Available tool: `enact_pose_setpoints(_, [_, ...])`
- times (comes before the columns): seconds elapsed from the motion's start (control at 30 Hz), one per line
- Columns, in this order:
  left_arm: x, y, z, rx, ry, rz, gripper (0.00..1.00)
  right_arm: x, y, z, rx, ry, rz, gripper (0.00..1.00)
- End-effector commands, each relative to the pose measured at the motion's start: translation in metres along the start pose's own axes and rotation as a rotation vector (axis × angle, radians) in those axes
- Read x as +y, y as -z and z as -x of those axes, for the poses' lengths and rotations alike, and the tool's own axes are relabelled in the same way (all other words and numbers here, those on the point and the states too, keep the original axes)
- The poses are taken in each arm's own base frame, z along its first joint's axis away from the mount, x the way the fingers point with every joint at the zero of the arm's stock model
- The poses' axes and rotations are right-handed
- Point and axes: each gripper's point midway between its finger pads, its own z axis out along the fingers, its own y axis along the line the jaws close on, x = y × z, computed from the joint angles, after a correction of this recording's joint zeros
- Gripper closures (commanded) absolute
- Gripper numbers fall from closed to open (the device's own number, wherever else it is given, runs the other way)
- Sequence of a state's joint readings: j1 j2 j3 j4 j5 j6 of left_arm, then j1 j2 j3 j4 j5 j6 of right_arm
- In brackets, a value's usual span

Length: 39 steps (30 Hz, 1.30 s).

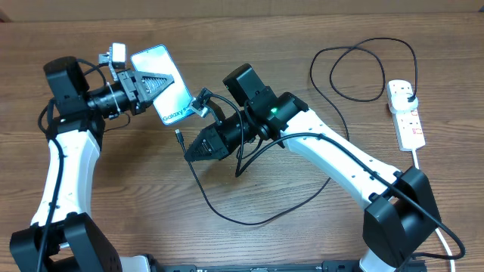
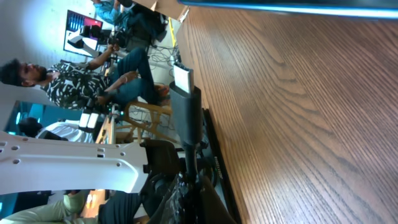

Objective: Plug charger to phone and switch on socket

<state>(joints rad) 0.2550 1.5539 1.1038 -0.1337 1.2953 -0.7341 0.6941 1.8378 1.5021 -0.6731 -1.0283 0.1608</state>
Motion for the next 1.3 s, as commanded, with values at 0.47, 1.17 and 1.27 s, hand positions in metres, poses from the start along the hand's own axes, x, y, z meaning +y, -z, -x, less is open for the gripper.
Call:
enact_pose_setpoints(0.47, [-0.015,0.004,-0.011,0.041,-0.004,-0.038,0.96,-0.012,0.006,0.009,-0.04,-0.005,-0.093,0.96])
enact_pose_setpoints(1.17, [-0.011,0.004,-0.026,0.086,-0.077,-0.06,0.96,0.001,0.005,-0.014,0.044,0.047,-0.009,0.96])
enact_pose_setpoints(1.27, [-0.013,0.004,-0.028,0.092,-0.078,-0.072,0.96,0.001,0.005,-0.013,0.041,0.052,-0.009,0.96])
